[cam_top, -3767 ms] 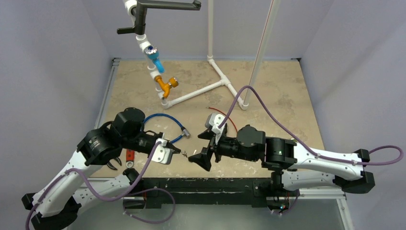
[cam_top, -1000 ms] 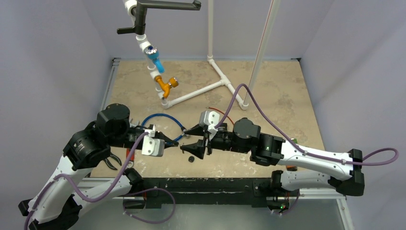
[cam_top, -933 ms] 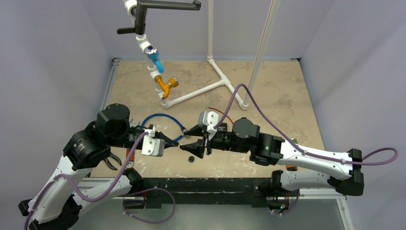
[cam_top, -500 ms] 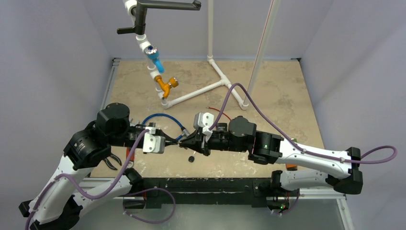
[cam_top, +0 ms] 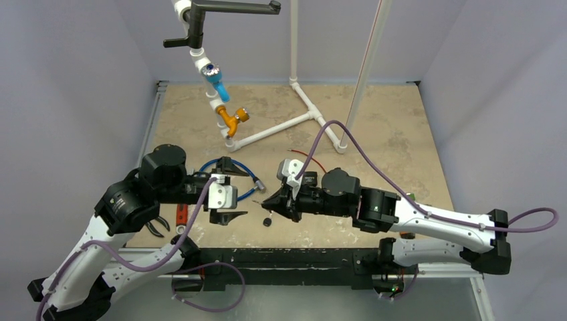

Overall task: Unlock with the key
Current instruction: Pick up the key from the center of the board, then pick up the lock from the center of the board.

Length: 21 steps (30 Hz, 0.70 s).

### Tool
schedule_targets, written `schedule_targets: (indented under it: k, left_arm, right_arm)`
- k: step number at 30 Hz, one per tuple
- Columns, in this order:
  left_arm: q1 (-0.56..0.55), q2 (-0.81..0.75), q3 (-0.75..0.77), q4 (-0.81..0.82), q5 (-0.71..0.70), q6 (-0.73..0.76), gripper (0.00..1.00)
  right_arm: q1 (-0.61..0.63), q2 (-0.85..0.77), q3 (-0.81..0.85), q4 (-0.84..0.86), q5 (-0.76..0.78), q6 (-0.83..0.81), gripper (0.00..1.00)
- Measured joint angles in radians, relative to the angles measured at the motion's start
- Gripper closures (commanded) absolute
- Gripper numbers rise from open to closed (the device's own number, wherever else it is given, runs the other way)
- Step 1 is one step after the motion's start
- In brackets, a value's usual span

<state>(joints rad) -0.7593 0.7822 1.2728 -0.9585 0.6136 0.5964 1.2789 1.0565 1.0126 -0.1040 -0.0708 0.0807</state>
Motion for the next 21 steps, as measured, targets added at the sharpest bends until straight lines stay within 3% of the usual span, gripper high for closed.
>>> schedule_targets:
  k: [8, 15, 19, 21]
  left_arm:
    - [0.067, 0.128, -0.094, -0.061, -0.15, 0.106, 0.08]
    - [0.083, 0.254, -0.351, 0.009, -0.299, 0.224, 0.13]
    - [0.084, 0.331, -0.397, 0.093, -0.352, 0.288, 0.15]
    - [0.09, 0.385, -0.405, 0.145, -0.368, 0.34, 0.22]
  right_arm:
    - [-0.034, -0.105, -0.165, -0.069, 0.082, 0.148, 1.0]
    - [-0.051, -0.256, -0.299, -0.128, 0.149, 0.327, 1.0]
    - [-0.051, -0.333, -0.333, -0.136, 0.19, 0.402, 1.0]
    - [-0.051, -0.37, -0.346, -0.138, 0.212, 0.43, 1.0]
